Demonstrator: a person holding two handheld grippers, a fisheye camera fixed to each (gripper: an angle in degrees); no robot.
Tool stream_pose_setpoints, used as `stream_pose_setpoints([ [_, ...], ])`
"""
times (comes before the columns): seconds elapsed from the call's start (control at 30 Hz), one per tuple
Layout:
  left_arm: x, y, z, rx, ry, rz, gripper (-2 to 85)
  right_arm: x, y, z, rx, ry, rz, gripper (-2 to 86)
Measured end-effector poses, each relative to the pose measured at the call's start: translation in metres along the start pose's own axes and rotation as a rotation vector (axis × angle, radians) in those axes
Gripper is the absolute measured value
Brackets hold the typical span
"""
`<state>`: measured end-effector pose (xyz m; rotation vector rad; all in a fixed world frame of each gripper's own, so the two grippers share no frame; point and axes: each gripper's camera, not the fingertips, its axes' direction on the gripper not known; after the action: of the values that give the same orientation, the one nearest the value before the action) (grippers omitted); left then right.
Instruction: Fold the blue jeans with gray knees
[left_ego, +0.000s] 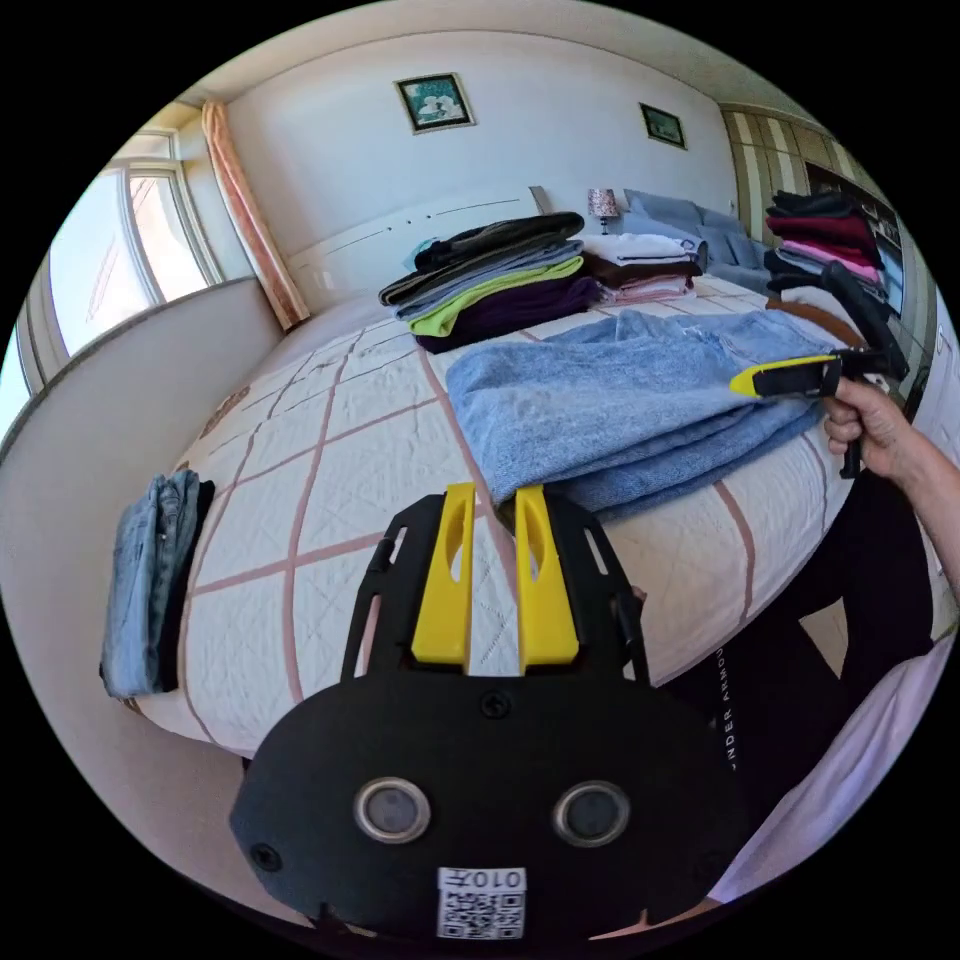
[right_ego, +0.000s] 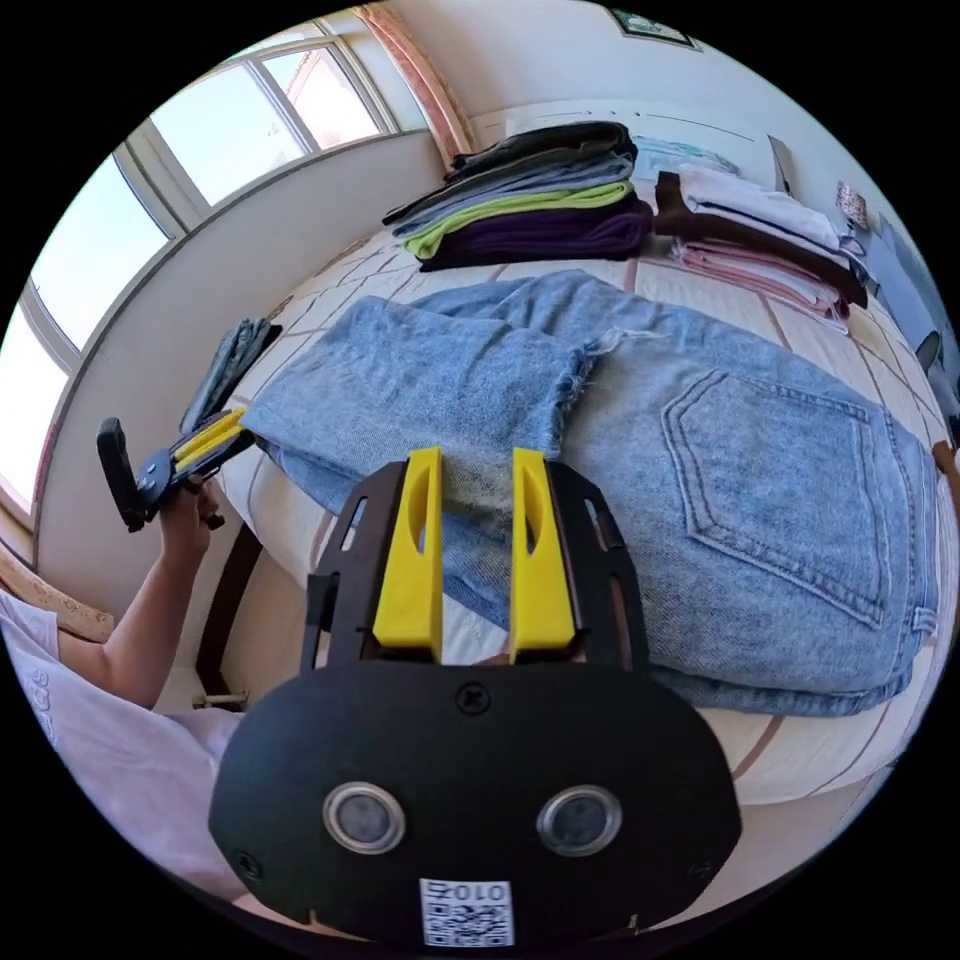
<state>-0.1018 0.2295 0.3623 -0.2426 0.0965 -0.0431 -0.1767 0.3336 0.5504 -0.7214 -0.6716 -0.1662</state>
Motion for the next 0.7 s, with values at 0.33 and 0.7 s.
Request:
stream_pose_setpoints([
  [0.33, 0.006, -0.002, -0.013, -0.043, 0.013, -0.181, 2.2, 0.018, 0.018, -0.029, 0.125, -0.08, 0.067, 8.4],
  [0.7, 0.045, -0.05, -0.07, 0.067, -0.004, 0.052, 1.3, 0.054, 0.024, -0.026, 0.085, -0.171, 0.143, 7.7],
])
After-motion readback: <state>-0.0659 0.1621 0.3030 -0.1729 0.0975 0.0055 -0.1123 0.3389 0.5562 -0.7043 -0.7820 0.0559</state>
